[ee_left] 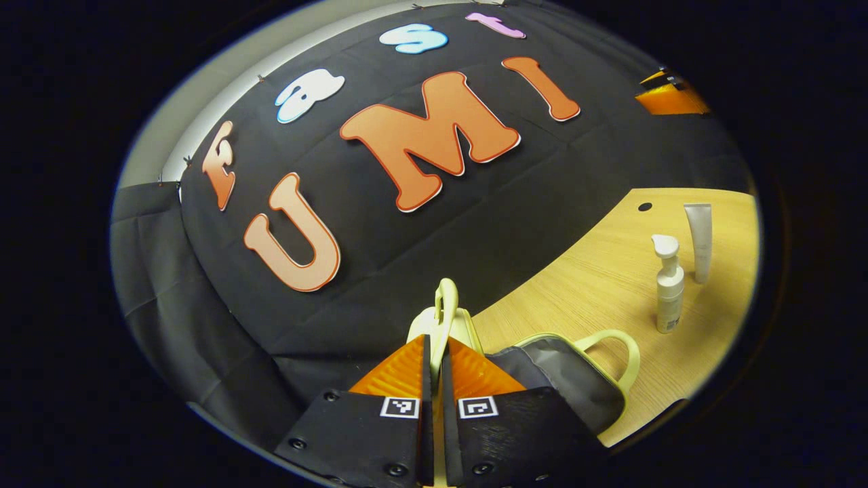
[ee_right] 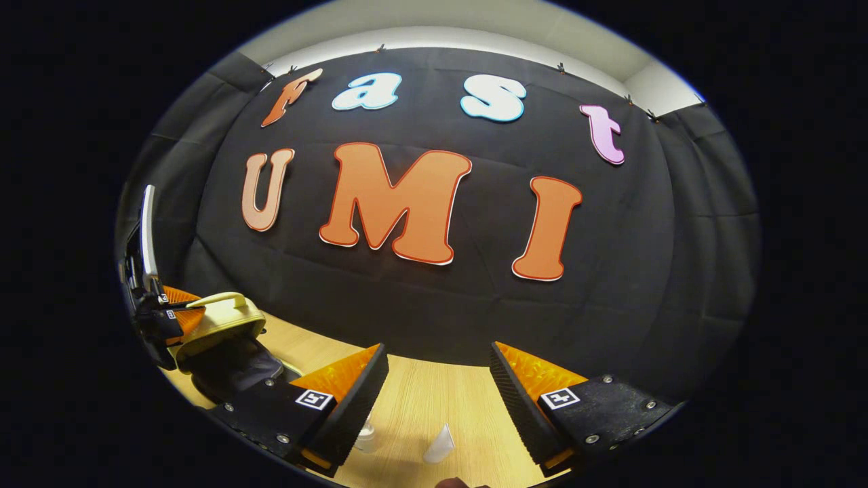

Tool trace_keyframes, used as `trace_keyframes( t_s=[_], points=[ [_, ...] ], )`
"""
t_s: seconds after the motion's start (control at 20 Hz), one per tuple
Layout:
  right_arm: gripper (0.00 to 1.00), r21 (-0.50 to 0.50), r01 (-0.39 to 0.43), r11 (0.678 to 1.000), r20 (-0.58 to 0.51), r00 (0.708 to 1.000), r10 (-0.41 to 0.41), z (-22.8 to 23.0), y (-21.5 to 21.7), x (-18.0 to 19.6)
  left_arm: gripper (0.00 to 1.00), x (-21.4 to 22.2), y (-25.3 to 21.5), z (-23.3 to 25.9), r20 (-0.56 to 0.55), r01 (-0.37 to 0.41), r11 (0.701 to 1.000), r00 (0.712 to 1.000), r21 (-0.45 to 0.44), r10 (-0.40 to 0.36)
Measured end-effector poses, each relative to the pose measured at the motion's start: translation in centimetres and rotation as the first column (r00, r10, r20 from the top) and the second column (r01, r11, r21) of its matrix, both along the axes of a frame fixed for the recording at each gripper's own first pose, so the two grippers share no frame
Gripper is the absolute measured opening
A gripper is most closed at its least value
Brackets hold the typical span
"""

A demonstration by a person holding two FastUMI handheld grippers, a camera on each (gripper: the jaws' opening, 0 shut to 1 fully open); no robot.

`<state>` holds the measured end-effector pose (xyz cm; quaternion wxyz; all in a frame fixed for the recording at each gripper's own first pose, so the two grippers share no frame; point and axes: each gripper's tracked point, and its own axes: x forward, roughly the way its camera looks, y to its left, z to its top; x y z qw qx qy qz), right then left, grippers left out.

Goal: First open the suitcase, pack the skin care products into it, and then close the suitcase.

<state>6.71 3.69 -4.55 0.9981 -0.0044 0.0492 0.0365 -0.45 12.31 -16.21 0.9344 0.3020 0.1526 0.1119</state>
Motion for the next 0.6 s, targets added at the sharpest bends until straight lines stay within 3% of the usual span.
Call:
trace_keyframes(
  t_s=[0.3, 0.6],
  points=[
    [0.95, -0.021, 0.035, 0.999, -0.034, 0.999, -0.036, -0.2, 1.8, -0.8, 0.07, 0.1, 1.1, 0.5, 0.055, 0.004, 0.998, 0.998, -0.061, -0.001],
    [0.95, 0.007, 0.038, 0.999, -0.057, 0.998, -0.038, 0.3, 5.1, -0.3, 0.1, -0.4, 4.6, 1.0, 0.12, -0.09, 0.988, 0.987, -0.124, 0.105]
  ],
)
